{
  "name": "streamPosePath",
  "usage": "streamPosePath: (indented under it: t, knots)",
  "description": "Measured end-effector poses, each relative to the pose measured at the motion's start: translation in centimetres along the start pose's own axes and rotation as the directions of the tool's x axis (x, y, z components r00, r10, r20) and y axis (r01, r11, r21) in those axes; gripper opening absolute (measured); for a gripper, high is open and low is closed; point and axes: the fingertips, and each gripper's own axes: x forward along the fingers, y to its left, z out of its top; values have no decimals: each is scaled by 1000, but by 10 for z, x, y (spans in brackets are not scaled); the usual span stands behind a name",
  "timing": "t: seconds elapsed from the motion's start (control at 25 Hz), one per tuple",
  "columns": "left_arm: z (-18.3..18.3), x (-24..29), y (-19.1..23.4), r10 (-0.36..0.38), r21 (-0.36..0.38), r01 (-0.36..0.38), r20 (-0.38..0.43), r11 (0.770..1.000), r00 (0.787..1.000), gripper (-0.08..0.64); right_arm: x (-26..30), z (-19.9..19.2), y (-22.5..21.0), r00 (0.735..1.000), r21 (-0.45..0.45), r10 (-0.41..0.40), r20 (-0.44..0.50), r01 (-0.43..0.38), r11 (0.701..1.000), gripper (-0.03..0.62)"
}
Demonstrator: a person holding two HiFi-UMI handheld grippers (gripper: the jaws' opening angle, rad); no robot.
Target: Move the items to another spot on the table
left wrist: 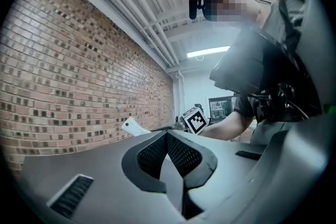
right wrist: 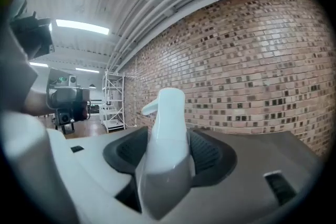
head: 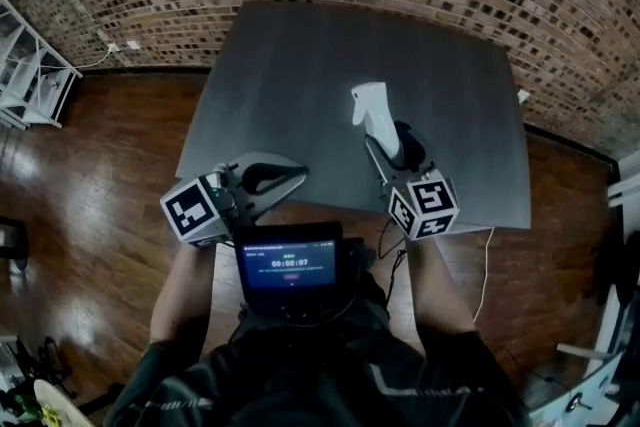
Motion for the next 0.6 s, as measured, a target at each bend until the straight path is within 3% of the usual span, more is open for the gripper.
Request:
streamPosePath:
  t: [0.32,0.6]
  knots:
    - [16,-114,1,101,13,-101,-11,995,995,-3,57,11,118,994,1,112,0,-112,994,258]
    - [12,-187,11,147,13,-147,10,989,989,-3,99,11,182,989,-12,145,-12,-145,989,258]
